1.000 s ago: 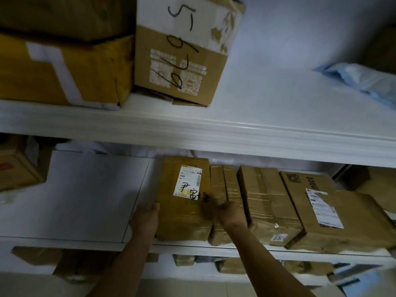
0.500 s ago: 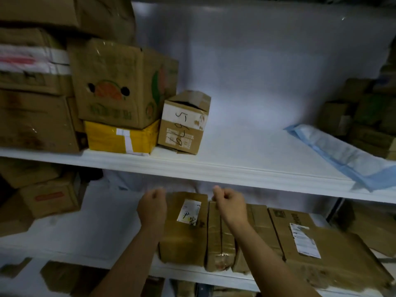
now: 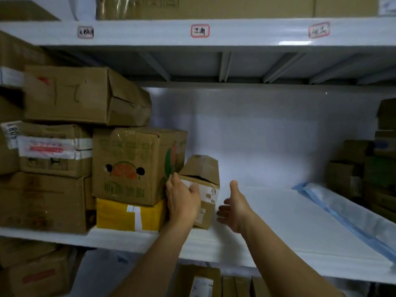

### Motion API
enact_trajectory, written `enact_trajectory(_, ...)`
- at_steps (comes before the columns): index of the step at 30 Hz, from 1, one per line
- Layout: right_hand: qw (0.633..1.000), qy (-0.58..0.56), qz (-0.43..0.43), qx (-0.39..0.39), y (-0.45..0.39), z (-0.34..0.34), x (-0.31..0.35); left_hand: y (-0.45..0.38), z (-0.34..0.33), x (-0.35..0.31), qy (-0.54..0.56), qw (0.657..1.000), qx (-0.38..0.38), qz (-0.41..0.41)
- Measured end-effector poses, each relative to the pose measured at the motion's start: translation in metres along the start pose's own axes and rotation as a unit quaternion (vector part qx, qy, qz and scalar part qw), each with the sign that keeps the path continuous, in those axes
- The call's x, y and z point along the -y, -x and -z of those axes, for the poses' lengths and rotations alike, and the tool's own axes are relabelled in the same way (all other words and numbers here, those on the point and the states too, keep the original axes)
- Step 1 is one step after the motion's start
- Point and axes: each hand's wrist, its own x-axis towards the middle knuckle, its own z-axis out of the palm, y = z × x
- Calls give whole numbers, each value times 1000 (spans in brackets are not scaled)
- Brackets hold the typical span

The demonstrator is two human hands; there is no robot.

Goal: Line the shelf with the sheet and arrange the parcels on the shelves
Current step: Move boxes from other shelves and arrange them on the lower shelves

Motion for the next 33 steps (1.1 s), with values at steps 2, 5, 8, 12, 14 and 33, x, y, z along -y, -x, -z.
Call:
enact_trajectory(2,998,9,-49,35,-9,-2,1,-6,-3,-1,-20,999,15,28)
enact_trajectory(5,994,-31,-75,72,-8,-2,5,-11,-3,0,-89,995,32,29)
enact_trajectory(8,989,-76,-95,80,0,4,13,-16,1,-4,-28,997,53,57)
enact_trajectory(12,970,-77,-166,161,6,13,18,-8,7,-21,40,994,92,45)
enact_trajectory(14,961,-74,-184,192,11,16,17,-3,13,-31,36,994,99,27)
enact_trajectory(33,997,15,11,81,53,30,19,15,56,-36,262,914,265,160)
